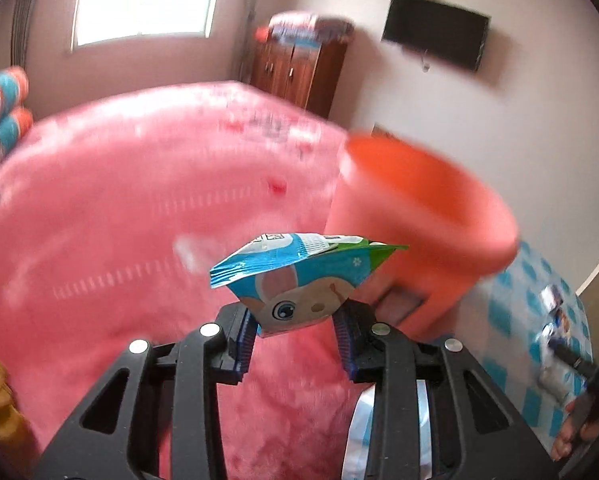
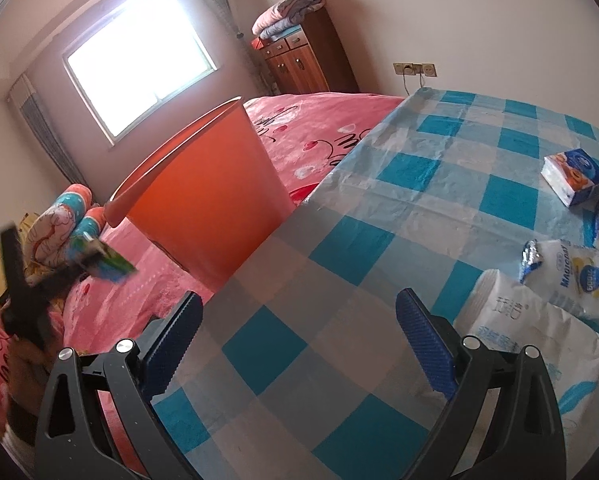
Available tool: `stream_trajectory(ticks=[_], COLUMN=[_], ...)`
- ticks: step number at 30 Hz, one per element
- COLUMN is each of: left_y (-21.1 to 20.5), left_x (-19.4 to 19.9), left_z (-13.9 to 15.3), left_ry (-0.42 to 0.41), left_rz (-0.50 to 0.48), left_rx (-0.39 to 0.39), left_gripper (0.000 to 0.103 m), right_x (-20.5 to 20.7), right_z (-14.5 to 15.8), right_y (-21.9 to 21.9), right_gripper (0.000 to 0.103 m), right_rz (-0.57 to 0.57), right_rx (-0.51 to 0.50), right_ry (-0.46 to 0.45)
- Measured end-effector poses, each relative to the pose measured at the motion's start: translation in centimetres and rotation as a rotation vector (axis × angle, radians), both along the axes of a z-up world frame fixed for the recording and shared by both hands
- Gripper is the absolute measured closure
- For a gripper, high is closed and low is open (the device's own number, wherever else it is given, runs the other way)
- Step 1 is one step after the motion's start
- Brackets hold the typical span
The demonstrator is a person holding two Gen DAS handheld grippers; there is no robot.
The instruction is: Collect trash
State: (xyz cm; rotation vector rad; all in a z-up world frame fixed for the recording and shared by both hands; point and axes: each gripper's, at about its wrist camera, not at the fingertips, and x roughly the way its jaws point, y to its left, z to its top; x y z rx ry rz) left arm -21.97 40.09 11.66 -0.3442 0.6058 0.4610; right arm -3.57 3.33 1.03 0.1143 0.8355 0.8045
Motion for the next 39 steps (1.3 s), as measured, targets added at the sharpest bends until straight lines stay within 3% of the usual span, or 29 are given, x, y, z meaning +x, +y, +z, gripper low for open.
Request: stream_trajectory(ticks=[4,9,15,17,19,23,29,39], left_y=[-1.8,-4.4,-6.0,-6.6,-7.5,-9.5,-13.5,-21.3], left_x=[1.4,5.6,12.7,13.1,12.9,12.3,11.4,12.5], left_z=[5.6,8.7,6.3,5.5,5.6,6.4,6.9,4.3], left_ry=[-0.056,-0.065,0.05,0.069,0.059,0.049,0.018,0.054], left_rz=[-0.051,-0.128,-0.166,-0.132,-0.095,-0.06,-0.102,-0.304], left_rx=[0.101,0.148,0.133,0.152,0.178,0.233,0.233,0.174], left_gripper=[0.067,0.067,0.062,0.034,0.022,0.01,0.007,0.007], right_x=[-0.2,-0.6,-0.8,-0.8,-0.6,0.5,1.3,1.9], right_z=[0.3,1.0,1.9,2.1,2.0,1.5,1.4,1.0], right_y=[-1.3,-3.1,-6.4,-7.9,-9.4,-12.2,-15.1,-20.2], right_gripper=[0.007,0.007,0.007,0.007,0.007,0.007,0.007,0.007], right_rz=[-0.02,-0.048,-0.098,-0.119,-0.142,-0.186,-0.265,-0.389], right_rx=[0.012,0.028,0.067,0.086,0.108,0.156,0.164,0.155], right_ry=[-0.012,-0.038,-0.074,-0.084,-0.084,-0.045,-0.039,-0.033])
